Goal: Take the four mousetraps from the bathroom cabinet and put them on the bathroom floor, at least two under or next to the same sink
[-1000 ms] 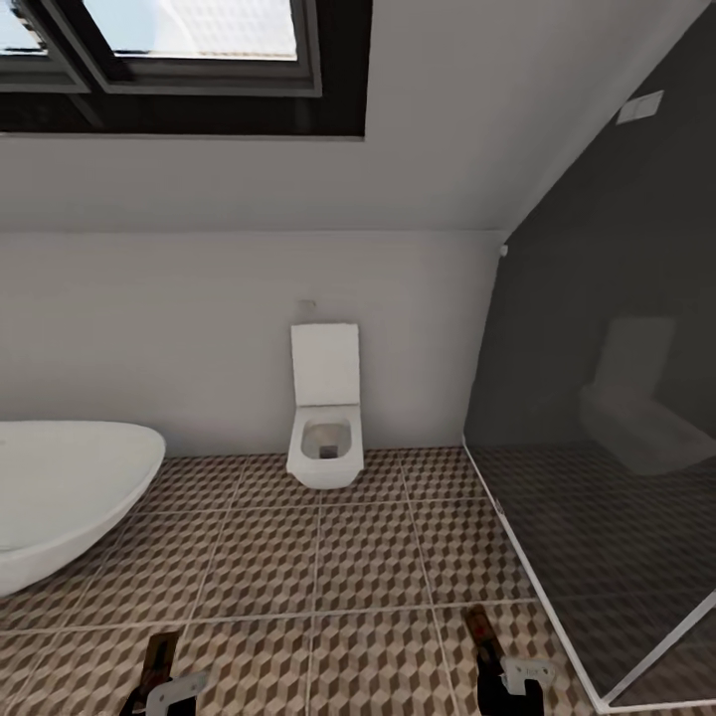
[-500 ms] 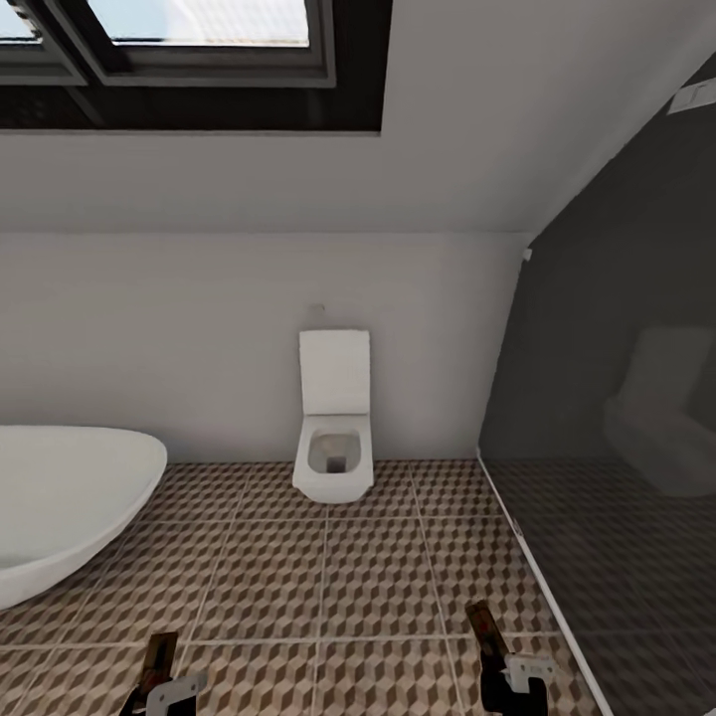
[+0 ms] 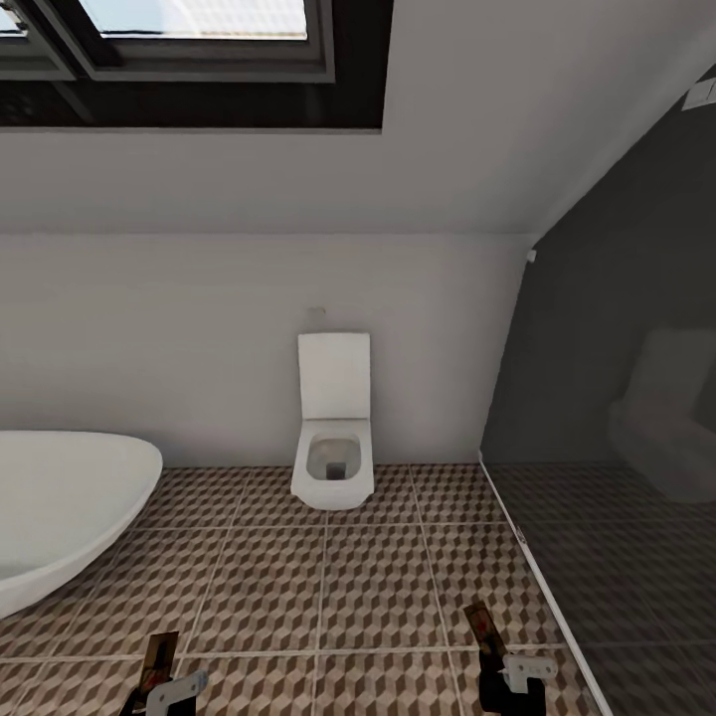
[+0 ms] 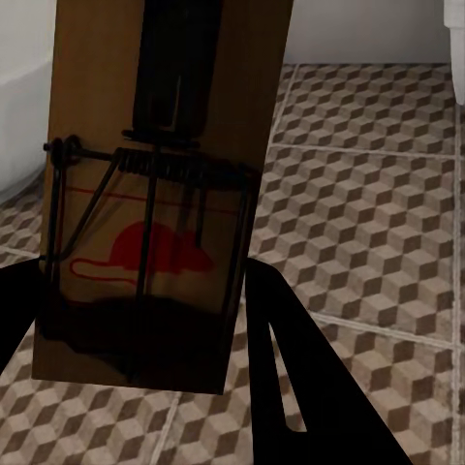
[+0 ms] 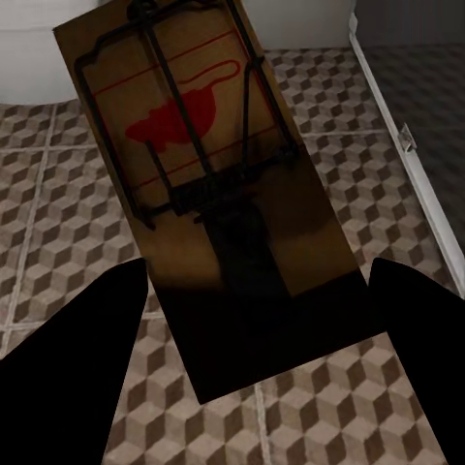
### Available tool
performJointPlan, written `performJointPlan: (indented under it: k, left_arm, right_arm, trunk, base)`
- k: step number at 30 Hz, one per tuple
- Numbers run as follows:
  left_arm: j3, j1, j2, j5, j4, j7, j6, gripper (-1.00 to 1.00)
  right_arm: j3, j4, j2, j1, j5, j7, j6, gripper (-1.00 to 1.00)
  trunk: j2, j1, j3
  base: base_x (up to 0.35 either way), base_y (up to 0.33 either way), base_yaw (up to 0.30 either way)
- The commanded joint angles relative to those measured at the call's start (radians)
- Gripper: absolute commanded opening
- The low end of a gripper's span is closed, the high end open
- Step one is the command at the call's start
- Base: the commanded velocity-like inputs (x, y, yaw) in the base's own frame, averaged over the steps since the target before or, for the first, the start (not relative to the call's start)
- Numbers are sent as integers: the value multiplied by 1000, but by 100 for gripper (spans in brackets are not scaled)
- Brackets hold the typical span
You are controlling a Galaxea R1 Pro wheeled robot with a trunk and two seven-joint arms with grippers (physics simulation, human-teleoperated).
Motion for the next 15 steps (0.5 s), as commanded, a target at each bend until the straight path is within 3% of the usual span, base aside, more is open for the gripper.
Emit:
performJointPlan:
  k: [1, 15]
  left_arm:
    - [-6, -1, -1, -8, 2, 12, -1, -100]
    - [-6, -1, -1, -8, 2, 11, -1, -100]
  right_arm:
    - [9, 0, 0, -1, -5, -5, -3, -100]
    - [9, 0, 0, -1, -5, -5, -2, -100]
  trunk:
    - [-1, 0, -1]
    - [-1, 0, -1]
  base:
    - [0, 0, 0]
    - [0, 0, 0]
